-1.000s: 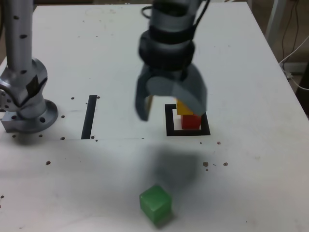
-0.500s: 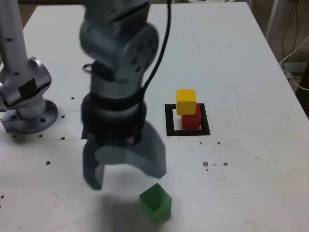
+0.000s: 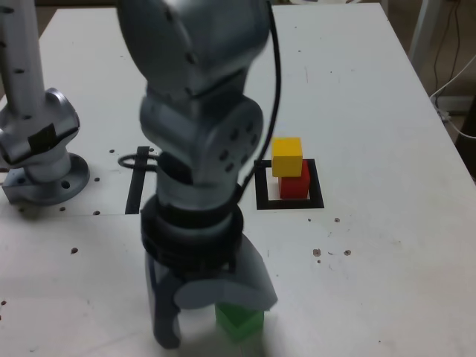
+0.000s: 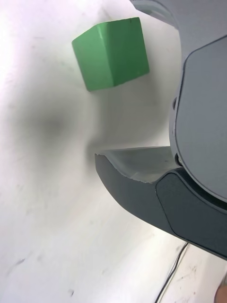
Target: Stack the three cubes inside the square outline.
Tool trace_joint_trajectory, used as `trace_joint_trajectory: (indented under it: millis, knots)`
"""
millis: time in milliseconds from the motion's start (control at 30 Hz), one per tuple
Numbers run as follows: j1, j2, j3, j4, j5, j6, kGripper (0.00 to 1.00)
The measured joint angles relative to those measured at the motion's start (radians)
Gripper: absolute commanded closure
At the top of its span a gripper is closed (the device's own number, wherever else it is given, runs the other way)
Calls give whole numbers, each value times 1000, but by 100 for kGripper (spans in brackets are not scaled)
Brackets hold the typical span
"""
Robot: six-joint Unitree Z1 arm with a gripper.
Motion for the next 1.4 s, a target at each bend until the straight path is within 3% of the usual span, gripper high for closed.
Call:
trace_joint_trajectory:
  millis: [367,733,1000,1167,1400]
  knots:
    - [64,40,-28,17,18,21,6]
    - [109,76,-39,-6,-3,75,16]
    - [131,91,-54,8,-42,115,40]
    - [137,92,-54,8,-45,120,57]
    - [139,92,-32,-40,-37,120,72]
